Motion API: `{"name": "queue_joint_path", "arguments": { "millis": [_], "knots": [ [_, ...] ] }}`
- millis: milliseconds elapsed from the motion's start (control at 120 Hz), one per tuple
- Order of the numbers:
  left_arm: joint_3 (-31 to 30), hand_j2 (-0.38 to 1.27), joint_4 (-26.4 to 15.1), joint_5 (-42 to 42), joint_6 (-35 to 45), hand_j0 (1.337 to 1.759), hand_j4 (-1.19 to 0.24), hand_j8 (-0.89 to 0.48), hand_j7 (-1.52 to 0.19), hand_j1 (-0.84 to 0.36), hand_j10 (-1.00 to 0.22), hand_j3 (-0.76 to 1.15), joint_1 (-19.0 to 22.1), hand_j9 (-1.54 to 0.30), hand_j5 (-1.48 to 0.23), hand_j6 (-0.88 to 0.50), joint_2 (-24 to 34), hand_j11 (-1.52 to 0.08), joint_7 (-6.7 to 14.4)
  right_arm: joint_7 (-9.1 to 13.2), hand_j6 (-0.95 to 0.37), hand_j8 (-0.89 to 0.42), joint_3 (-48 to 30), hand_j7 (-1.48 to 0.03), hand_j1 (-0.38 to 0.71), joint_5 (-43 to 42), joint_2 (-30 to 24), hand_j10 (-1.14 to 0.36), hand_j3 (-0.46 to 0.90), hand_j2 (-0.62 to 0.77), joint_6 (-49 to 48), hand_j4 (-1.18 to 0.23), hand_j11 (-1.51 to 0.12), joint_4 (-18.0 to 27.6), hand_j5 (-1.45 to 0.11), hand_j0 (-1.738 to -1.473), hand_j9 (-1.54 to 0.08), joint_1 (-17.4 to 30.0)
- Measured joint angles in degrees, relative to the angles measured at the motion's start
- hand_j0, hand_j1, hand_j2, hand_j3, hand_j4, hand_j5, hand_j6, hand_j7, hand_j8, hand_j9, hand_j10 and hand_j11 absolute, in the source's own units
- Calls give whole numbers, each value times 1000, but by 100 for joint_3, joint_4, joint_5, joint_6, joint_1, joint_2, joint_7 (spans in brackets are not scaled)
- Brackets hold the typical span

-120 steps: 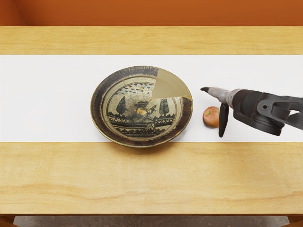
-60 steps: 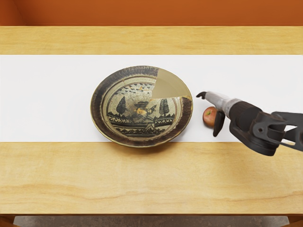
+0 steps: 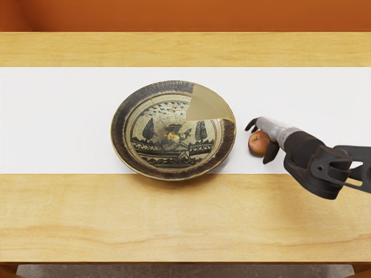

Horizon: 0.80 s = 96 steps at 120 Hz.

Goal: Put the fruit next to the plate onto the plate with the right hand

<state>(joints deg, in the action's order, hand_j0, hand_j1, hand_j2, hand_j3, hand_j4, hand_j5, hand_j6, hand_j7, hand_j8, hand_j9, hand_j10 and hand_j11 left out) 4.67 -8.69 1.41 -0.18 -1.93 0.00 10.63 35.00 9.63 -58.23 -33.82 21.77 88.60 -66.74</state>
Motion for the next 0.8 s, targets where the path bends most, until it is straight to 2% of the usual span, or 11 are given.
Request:
{"name": "queue_joint_path", "arguments": {
  "millis": [125, 333, 567, 617, 700, 800],
  "knots": [
    [0, 0, 1, 0, 0, 1658, 0, 0, 0, 349, 0, 0, 0, 0, 0, -1, 0, 0, 0, 0, -418, -422, -3, -546, 145, 10, -7, -421, 0, -61, 55, -422, -548, -7, -548, -1658, -548, 22],
    [0, 0, 1, 0, 0, 1658, 0, 0, 0, 349, 0, 0, 0, 0, 0, -1, 0, 0, 0, 2, -381, -377, -44, -705, 168, 51, -3, -539, 0, 17, 109, -539, -713, -92, -714, -1653, -713, 67],
    [0, 0, 0, 0, 0, 1658, 0, 0, 0, 349, 0, 0, 0, 0, 0, -1, 0, 0, 0, 5, -400, -394, -189, -823, 162, 74, -16, -555, 0, 154, 119, -622, -835, -245, -827, -1652, -832, 62],
    [0, 0, 1, 0, 0, 1658, 0, 0, 0, 349, 0, 0, 0, 0, 0, -1, 0, 0, 0, 6, -389, -376, -281, -838, 132, 75, -19, -534, 0, 63, 116, -615, -856, -263, -845, -1650, -849, 49],
    [0, 0, 2, 0, 0, 1658, 0, 0, 0, 349, 0, 0, 0, 0, 0, -1, 0, 0, 0, 5, -383, -373, -561, -877, 169, 75, -19, -523, -1, 200, 112, -614, -899, -271, -879, -1651, -886, 35],
    [0, 0, 2, 0, 0, 1658, 0, 0, 0, 349, 0, 0, 0, 0, 0, -1, 0, 0, 0, 8, -360, -351, -944, -907, 187, 69, -19, -499, 0, 205, 94, -602, -932, -243, -906, -1651, -914, -4]
  ]
}}
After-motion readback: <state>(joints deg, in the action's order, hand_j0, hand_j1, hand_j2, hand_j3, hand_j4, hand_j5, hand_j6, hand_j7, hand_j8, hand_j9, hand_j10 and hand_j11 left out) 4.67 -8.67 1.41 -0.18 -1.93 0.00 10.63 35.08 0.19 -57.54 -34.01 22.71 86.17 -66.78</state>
